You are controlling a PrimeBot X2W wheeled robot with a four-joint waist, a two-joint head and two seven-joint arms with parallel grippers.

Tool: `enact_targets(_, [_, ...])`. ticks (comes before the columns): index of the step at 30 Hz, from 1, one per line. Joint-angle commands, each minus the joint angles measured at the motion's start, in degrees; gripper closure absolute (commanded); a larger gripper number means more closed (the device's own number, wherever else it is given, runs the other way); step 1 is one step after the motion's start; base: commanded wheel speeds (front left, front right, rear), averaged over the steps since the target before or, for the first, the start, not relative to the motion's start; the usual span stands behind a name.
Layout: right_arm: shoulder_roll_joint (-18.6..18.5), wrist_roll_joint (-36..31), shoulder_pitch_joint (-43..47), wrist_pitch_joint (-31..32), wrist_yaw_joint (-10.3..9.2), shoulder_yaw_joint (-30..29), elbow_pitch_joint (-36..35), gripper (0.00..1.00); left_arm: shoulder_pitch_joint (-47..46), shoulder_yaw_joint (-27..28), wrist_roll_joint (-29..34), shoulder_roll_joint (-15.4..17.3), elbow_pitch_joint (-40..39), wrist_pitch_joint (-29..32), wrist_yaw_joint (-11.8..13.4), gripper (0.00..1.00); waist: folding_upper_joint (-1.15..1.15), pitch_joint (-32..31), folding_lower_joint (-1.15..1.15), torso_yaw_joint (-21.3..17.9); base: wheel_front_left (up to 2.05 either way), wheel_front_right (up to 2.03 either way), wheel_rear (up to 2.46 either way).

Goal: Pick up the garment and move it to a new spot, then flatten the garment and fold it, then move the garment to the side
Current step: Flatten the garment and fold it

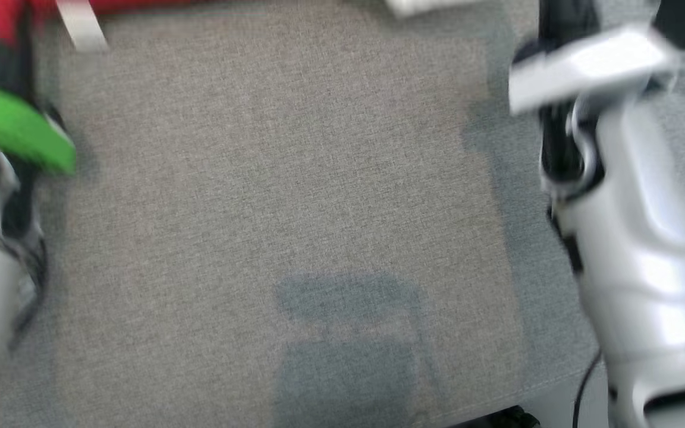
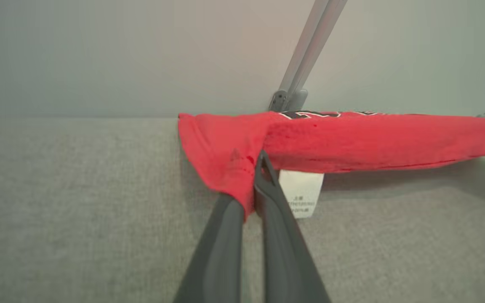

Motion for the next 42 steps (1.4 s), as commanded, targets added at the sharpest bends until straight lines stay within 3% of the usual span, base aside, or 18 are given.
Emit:
enact_targets(1, [-0.3, 0.7, 4.6, -0.5, 0.01, 0.1, -1.4, 1.0, 3.7, -1.2, -1.2, 0.1, -0.5, -1.1, -0.1, 1.0, 0.0, -2.0, 0.0, 0.4, 0.0, 0.0, 0.0])
enact_targets(7, [-0.4, 0.6, 24.5, -1.2, 0.0, -2.1, -6.5, 1.0, 20.0, -6.7, -2.5, -0.6, -1.3, -4.6, -0.1, 1.0, 0.0, -6.2, 0.0, 2.2, 0.0, 0.0, 0.0])
enact_targets(12, [-0.4, 2.1, 37.3, -1.4, -0.05, -6.4, -10.7, 1.0, 32.0, -6.8, -7.2, -2.9, -4.3, -5.9, -0.1, 1.0, 0.0, -11.4, 0.0, 3.2, 0.0, 0.0, 0.0])
enact_targets(14, [-0.5, 2.5, 41.9, -0.9, -0.06, -8.4, -12.2, 1.0, 36.8, -6.5, -8.6, -2.9, -6.6, -6.3, 1.1, 1.0, 0.0, -13.5, 0.0, 3.4, 0.0, 0.0, 0.0])
enact_targets(19, [-1.6, 4.0, 52.0, 1.6, -0.06, -12.2, -18.0, 1.0, 47.6, -5.4, -11.0, -1.8, -16.6, -6.7, 5.9, 1.0, 0.0, -16.8, 0.0, 4.0, 0.0, 0.0, 0.0])
enact_targets(21, [-2.3, 5.0, 57.3, 3.3, -0.06, -13.6, -21.3, 1.0, 51.0, -5.6, -8.7, 0.1, -22.0, -6.7, 10.1, 1.0, 0.0, -17.1, 0.0, 5.0, 0.0, 0.0, 0.0])
enact_targets(25, [-2.9, 6.9, 64.8, 6.5, -0.05, -15.4, -28.4, 1.0, 58.4, -6.2, -9.6, 0.8, -33.4, -5.1, 15.7, 1.0, 0.0, -16.5, 0.0, 6.1, 0.0, 0.0, 0.0])
enact_targets(28, [-2.6, 7.6, 66.7, 7.9, -0.04, -16.3, -32.3, 1.0, 61.2, -6.5, -9.7, 2.0, -39.7, -3.5, 18.3, 1.0, 0.0, -15.3, 0.0, 6.1, 0.0, 0.0, 0.0])
enact_targets(32, [-2.3, 6.4, 62.5, 10.4, -0.01, -15.6, -34.8, 1.0, 58.9, -6.5, -8.1, 4.4, -45.0, -0.2, 20.7, 1.0, 0.0, -14.1, 0.0, 6.1, 0.0, 0.0, 0.0])
enact_targets(38, [-4.0, 3.5, 52.6, 15.5, 0.0, -13.5, -34.5, 1.0, 52.2, -5.8, -8.4, 7.0, -49.3, 6.5, 21.7, 1.0, 0.0, -13.6, 0.0, 6.0, 0.0, 0.0, 0.0])
enact_targets(42, [-4.9, 2.2, 46.5, 18.9, 0.0, -13.3, -33.0, 1.0, 47.0, -5.9, -8.1, 8.4, -50.3, 10.5, 20.8, 1.0, 0.0, -13.2, 0.0, 6.6, 0.0, 0.0, 0.0])
